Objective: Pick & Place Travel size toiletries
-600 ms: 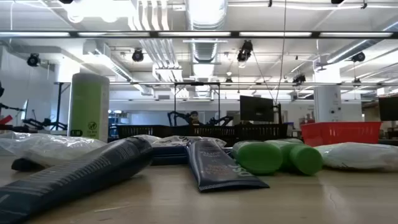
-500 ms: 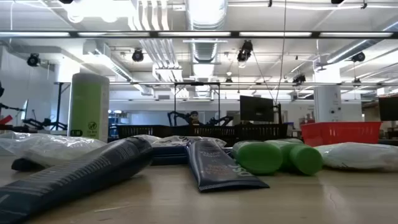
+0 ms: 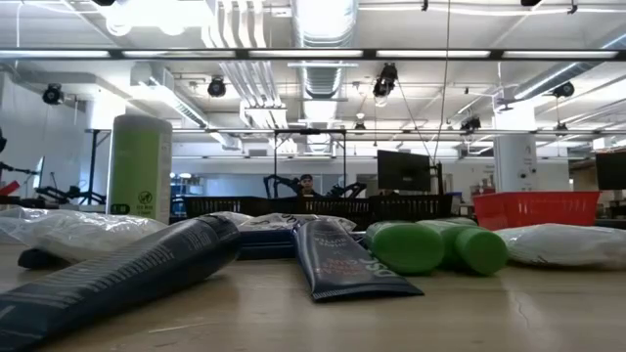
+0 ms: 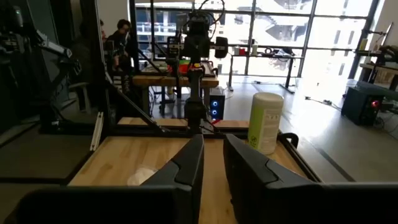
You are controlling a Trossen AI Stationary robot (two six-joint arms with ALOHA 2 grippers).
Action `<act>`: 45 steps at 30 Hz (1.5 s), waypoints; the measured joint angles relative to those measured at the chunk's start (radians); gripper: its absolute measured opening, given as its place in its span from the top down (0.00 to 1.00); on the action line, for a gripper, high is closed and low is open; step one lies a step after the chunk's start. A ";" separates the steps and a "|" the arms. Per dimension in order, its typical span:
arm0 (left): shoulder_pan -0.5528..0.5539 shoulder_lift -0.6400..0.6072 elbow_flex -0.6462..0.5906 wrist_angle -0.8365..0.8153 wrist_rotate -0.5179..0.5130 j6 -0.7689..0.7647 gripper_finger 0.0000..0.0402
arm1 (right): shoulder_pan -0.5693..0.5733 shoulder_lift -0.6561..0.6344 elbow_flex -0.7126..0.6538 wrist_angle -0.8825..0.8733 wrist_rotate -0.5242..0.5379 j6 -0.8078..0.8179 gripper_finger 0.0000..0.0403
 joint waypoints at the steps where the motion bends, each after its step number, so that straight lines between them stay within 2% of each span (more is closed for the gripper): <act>1: 0.000 0.000 0.000 0.000 0.000 0.000 0.91 | 0.000 0.000 0.000 0.000 0.000 0.000 0.84; 20: 0.000 0.000 0.000 0.000 0.000 0.000 0.91 | 0.000 0.000 0.000 0.001 0.000 -0.002 0.71; 22: 0.000 0.000 0.000 0.000 0.000 0.000 0.91 | 0.000 0.006 -0.007 0.078 0.000 0.001 0.70; 26: 0.000 0.000 0.000 0.000 0.000 0.006 0.91 | 0.000 0.046 -0.011 0.289 0.000 0.309 0.68; 29: 0.000 0.000 0.000 0.002 -0.031 0.189 0.91 | 0.000 0.075 -0.011 0.437 0.053 0.495 0.67; 31: 0.000 0.000 0.000 0.011 -0.050 0.256 0.91 | 0.000 0.100 -0.011 0.505 0.038 0.612 0.66; 36: 0.000 0.000 0.000 0.018 -0.054 0.324 0.91 | 0.000 0.165 -0.010 0.508 0.004 0.678 0.63; 38: 0.000 0.002 0.000 0.054 -0.043 0.288 0.91 | 0.000 0.187 -0.012 0.520 0.003 0.718 0.62; 40: -0.001 0.010 0.000 0.109 -0.006 0.190 0.91 | 0.000 0.213 -0.012 0.571 -0.018 0.745 0.61; 43: -0.001 0.026 0.000 0.191 0.113 0.026 0.91 | 0.000 0.296 -0.007 0.603 -0.122 0.763 0.60; 45: 0.000 0.037 -0.001 0.239 0.190 -0.019 0.91 | 0.000 0.361 -0.005 0.537 -0.180 0.799 0.59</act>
